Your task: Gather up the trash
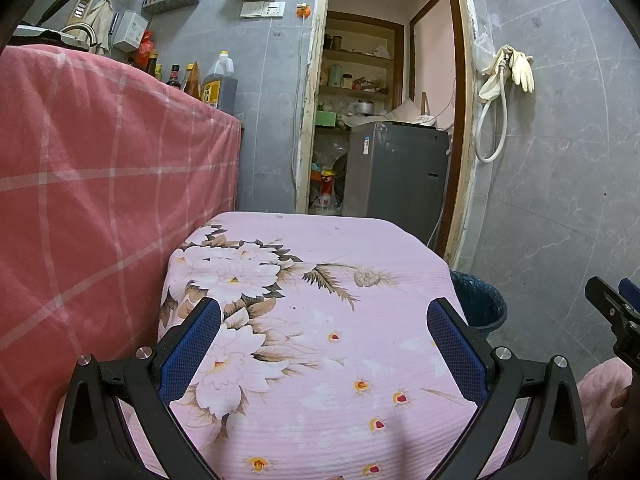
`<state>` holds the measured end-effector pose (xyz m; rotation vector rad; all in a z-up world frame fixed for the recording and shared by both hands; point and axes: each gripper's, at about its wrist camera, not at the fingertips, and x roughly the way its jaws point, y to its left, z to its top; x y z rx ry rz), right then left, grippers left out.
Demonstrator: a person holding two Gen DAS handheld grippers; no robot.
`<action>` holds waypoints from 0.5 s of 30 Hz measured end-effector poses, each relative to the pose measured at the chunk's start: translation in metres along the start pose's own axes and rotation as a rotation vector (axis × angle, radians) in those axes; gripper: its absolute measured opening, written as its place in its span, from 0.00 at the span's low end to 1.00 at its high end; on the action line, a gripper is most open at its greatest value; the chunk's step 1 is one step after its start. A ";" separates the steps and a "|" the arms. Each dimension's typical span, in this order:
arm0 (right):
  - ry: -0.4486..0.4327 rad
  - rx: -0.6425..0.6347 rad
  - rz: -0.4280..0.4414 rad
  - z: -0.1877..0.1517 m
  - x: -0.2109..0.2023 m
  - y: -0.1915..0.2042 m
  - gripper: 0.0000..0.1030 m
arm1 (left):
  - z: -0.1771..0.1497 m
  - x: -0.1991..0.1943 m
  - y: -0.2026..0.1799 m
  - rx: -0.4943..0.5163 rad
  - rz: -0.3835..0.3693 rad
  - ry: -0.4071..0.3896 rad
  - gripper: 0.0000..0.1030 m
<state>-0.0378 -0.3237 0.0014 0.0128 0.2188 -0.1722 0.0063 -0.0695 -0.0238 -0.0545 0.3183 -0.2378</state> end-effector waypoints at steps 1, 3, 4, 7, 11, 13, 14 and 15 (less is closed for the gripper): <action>0.000 0.000 0.000 0.000 0.000 0.000 1.00 | 0.000 0.000 0.000 0.001 0.000 0.000 0.98; 0.000 -0.001 0.000 0.000 0.000 0.000 1.00 | 0.000 0.000 0.000 0.001 0.001 -0.002 0.98; -0.001 -0.001 0.001 0.000 0.000 0.000 1.00 | 0.000 0.000 0.000 0.001 0.001 -0.002 0.98; -0.001 -0.001 0.000 0.000 0.000 0.000 1.00 | 0.000 0.000 0.000 0.001 0.001 -0.002 0.98; -0.001 -0.001 0.001 0.000 0.000 0.000 1.00 | 0.000 -0.001 0.000 0.000 0.001 -0.003 0.98; 0.000 0.001 0.000 0.000 0.000 0.000 1.00 | 0.000 -0.001 0.000 0.001 0.001 -0.003 0.98; -0.001 0.001 0.000 -0.001 0.000 0.000 1.00 | 0.000 -0.001 0.000 0.001 0.001 -0.003 0.98; -0.001 0.001 0.000 0.000 0.000 0.000 1.00 | 0.000 -0.001 0.000 0.000 0.001 -0.003 0.98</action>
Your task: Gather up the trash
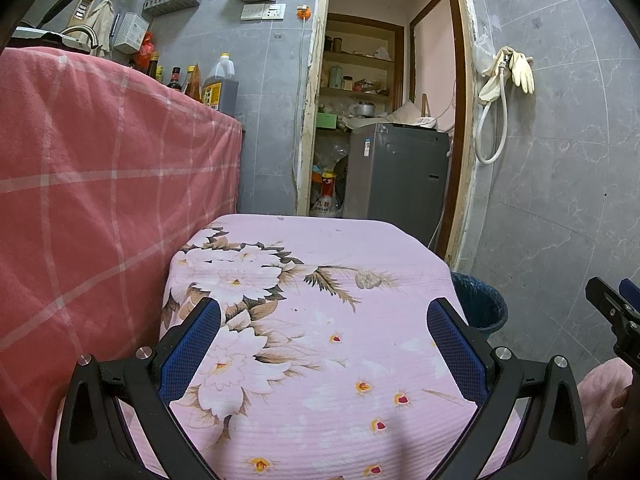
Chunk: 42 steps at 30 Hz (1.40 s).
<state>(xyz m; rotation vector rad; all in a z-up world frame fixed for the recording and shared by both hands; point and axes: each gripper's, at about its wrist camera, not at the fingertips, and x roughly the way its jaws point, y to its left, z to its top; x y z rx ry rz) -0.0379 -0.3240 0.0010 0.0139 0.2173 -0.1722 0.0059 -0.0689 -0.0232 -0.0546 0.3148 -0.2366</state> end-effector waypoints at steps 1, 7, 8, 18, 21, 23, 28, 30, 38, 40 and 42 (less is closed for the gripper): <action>-0.001 0.000 -0.001 0.000 0.000 0.000 1.00 | 0.000 0.000 0.000 0.000 -0.001 0.000 0.98; -0.003 0.006 -0.004 0.003 -0.002 -0.001 1.00 | 0.000 -0.001 -0.001 0.001 0.001 -0.001 0.98; -0.002 0.006 -0.004 0.003 -0.002 -0.001 1.00 | 0.000 -0.001 -0.002 0.000 0.001 -0.001 0.98; -0.004 0.006 -0.003 0.003 -0.002 -0.002 1.00 | 0.000 -0.001 -0.001 0.000 0.001 -0.001 0.98; -0.004 0.005 -0.003 0.003 -0.001 -0.002 1.00 | 0.000 0.000 -0.001 0.001 0.000 -0.001 0.98; -0.004 0.006 -0.003 0.003 -0.001 -0.002 1.00 | 0.000 -0.001 -0.001 0.001 0.000 -0.001 0.98; -0.004 0.007 -0.003 0.003 -0.001 -0.003 1.00 | 0.000 -0.001 -0.002 0.000 0.001 -0.002 0.98; -0.005 0.006 -0.003 0.003 -0.001 -0.002 1.00 | 0.000 -0.001 -0.001 0.001 0.001 -0.002 0.98; -0.003 0.009 -0.003 0.003 -0.001 -0.002 1.00 | 0.000 -0.001 -0.002 0.002 0.000 -0.001 0.98; -0.003 0.010 -0.004 0.003 -0.001 -0.002 1.00 | 0.001 -0.001 -0.002 0.003 0.000 -0.002 0.98; -0.004 0.008 -0.003 0.003 -0.001 -0.002 1.00 | 0.000 -0.001 -0.003 0.001 0.001 -0.002 0.98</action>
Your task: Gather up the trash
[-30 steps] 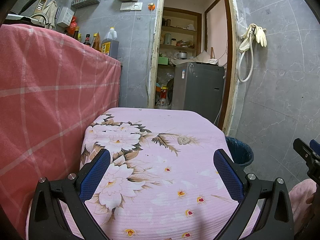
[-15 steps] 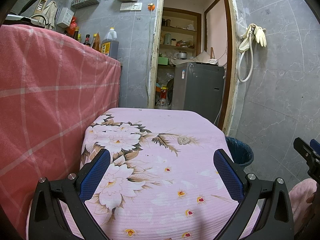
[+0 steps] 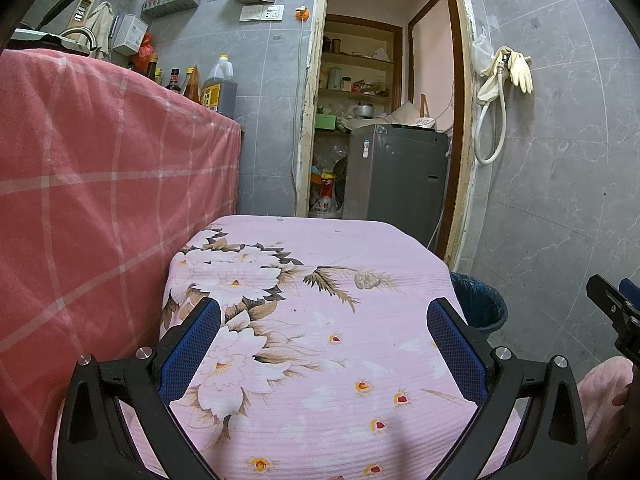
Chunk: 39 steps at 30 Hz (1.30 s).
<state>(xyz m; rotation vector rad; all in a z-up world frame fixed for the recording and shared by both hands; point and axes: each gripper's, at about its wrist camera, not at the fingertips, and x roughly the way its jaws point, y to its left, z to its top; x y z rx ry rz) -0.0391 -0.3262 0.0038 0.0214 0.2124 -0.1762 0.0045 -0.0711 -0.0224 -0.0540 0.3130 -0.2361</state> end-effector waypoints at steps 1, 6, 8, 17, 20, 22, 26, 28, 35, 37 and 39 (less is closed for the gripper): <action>0.000 0.000 0.000 0.000 0.000 0.000 1.00 | 0.000 0.000 0.001 0.000 -0.001 0.001 0.98; 0.001 0.001 -0.001 0.000 0.000 0.001 1.00 | 0.000 0.000 0.001 0.001 0.000 0.000 0.98; 0.000 0.001 -0.002 0.000 0.000 0.002 1.00 | -0.001 0.001 0.003 -0.008 -0.005 0.006 0.98; 0.000 0.001 -0.002 -0.001 0.000 0.002 1.00 | 0.002 -0.001 0.001 -0.020 0.009 0.010 0.98; 0.000 0.001 -0.002 -0.001 0.000 0.003 1.00 | 0.001 0.000 0.001 -0.019 0.013 0.011 0.98; 0.000 0.001 -0.002 0.000 0.000 0.002 1.00 | 0.001 0.001 0.003 -0.018 0.014 0.010 0.98; 0.000 0.002 -0.003 -0.001 0.000 0.004 1.00 | 0.001 0.002 0.005 -0.018 0.014 0.010 0.98; 0.000 0.002 -0.003 -0.001 0.000 0.004 1.00 | 0.001 0.002 0.006 -0.018 0.014 0.011 0.98; 0.000 0.002 -0.003 -0.001 0.000 0.004 1.00 | 0.001 0.002 0.007 -0.017 0.013 0.010 0.98; -0.001 0.002 -0.004 -0.001 0.000 0.005 1.00 | 0.001 0.002 0.006 -0.015 0.012 0.011 0.98; 0.001 0.003 -0.003 -0.001 0.000 0.005 1.00 | 0.000 0.002 0.005 -0.015 0.015 0.010 0.98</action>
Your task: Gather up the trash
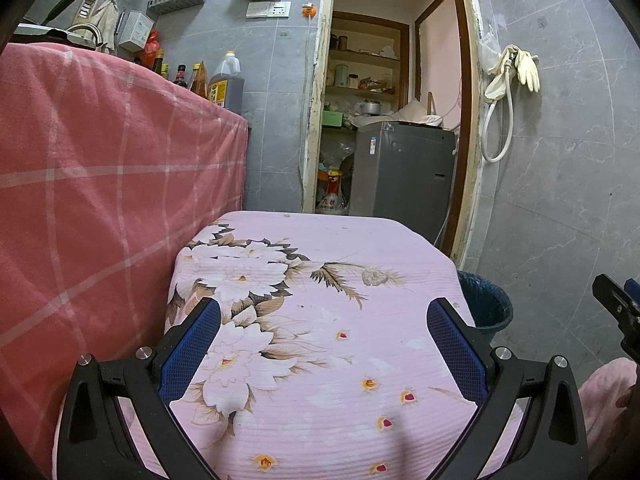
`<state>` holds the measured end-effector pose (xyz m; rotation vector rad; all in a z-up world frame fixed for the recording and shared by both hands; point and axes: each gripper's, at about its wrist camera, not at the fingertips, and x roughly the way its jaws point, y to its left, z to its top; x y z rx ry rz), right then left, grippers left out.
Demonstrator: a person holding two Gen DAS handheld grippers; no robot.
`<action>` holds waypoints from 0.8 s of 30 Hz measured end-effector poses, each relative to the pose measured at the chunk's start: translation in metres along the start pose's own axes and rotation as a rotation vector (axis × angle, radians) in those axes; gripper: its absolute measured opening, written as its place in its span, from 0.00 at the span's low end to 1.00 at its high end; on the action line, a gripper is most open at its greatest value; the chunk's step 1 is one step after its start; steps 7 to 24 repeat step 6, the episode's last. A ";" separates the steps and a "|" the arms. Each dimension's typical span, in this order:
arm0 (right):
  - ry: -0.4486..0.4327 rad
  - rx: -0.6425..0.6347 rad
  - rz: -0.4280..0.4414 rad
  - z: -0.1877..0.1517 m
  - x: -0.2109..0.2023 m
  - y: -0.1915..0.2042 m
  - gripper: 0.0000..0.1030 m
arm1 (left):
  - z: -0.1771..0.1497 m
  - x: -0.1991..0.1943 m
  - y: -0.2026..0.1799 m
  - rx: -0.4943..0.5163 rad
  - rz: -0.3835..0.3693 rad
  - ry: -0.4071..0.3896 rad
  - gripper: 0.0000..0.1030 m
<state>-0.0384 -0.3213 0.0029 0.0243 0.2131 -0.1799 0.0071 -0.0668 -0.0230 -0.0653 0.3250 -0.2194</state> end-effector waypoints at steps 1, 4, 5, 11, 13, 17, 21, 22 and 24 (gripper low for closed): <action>0.000 0.000 0.000 0.000 0.000 0.000 1.00 | 0.000 0.000 0.000 0.002 0.000 -0.001 0.98; 0.000 0.000 0.000 0.000 0.000 0.000 1.00 | 0.000 0.000 0.001 0.002 -0.001 0.001 0.98; -0.001 0.000 -0.001 0.000 0.000 0.001 1.00 | 0.000 0.001 0.001 0.001 -0.001 0.001 0.98; -0.001 0.000 -0.001 0.000 0.000 0.001 1.00 | 0.000 0.000 0.000 0.002 0.001 0.000 0.98; -0.001 0.000 -0.001 0.000 0.000 0.001 1.00 | 0.000 0.000 0.000 0.002 0.001 0.000 0.98; -0.001 0.000 -0.001 0.000 0.000 0.001 1.00 | 0.000 0.000 0.000 0.002 0.001 0.000 0.98; -0.001 0.000 -0.001 0.000 0.000 0.001 1.00 | 0.000 0.000 0.000 0.002 0.001 0.000 0.98; -0.001 0.000 -0.001 0.000 0.000 0.001 1.00 | 0.000 0.000 0.000 0.002 0.001 0.000 0.98; -0.001 0.000 -0.001 0.000 0.000 0.001 1.00 | 0.000 0.000 0.000 0.002 0.001 0.000 0.98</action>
